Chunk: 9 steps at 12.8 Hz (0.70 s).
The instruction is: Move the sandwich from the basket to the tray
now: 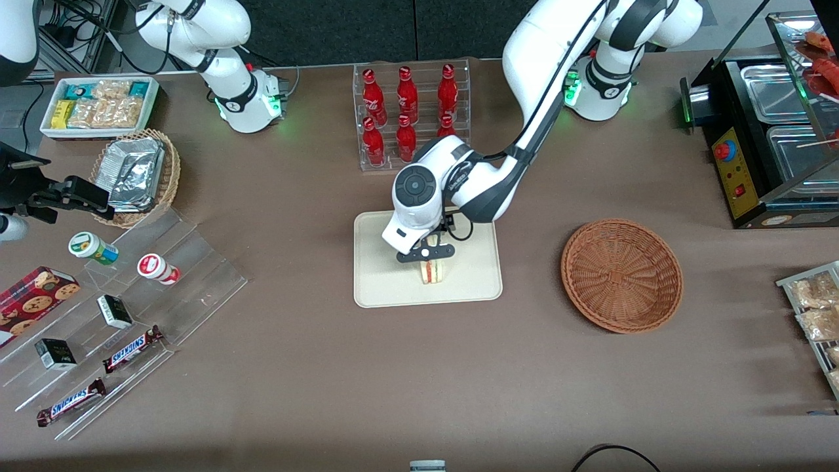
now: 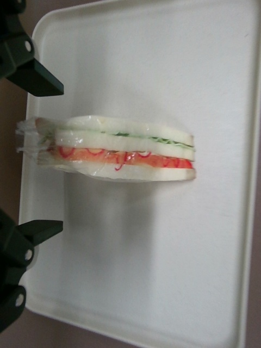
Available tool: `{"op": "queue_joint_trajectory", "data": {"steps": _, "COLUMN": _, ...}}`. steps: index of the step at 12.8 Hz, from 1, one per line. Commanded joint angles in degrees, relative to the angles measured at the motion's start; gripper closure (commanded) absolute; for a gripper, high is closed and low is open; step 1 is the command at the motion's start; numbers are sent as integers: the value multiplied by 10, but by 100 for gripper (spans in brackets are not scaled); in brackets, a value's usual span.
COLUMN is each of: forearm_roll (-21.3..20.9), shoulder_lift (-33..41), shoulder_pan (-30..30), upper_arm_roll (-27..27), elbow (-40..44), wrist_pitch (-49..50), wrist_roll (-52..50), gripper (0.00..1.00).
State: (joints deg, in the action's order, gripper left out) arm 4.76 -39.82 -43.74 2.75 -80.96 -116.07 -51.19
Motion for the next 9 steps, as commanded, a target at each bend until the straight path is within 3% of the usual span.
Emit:
{"op": "queue_joint_trajectory", "data": {"steps": 1, "forearm_roll": 3, "shoulder_lift": 46, "shoulder_pan": 30, "upper_arm_roll": -7, "elbow": -7, "wrist_pitch": 40, "wrist_roll": 3, "gripper": 0}}
{"op": "queue_joint_trajectory", "data": {"steps": 4, "forearm_roll": 2, "shoulder_lift": 68, "shoulder_pan": 86, "upper_arm_roll": -8, "elbow": -12, "wrist_pitch": 49, "wrist_roll": 9, "gripper": 0}}
{"op": "queue_joint_trajectory", "data": {"steps": 9, "forearm_roll": 3, "shoulder_lift": 134, "shoulder_pan": 198, "upper_arm_roll": -7, "elbow": -75, "wrist_pitch": 63, "wrist_roll": 144, "gripper": 0}}
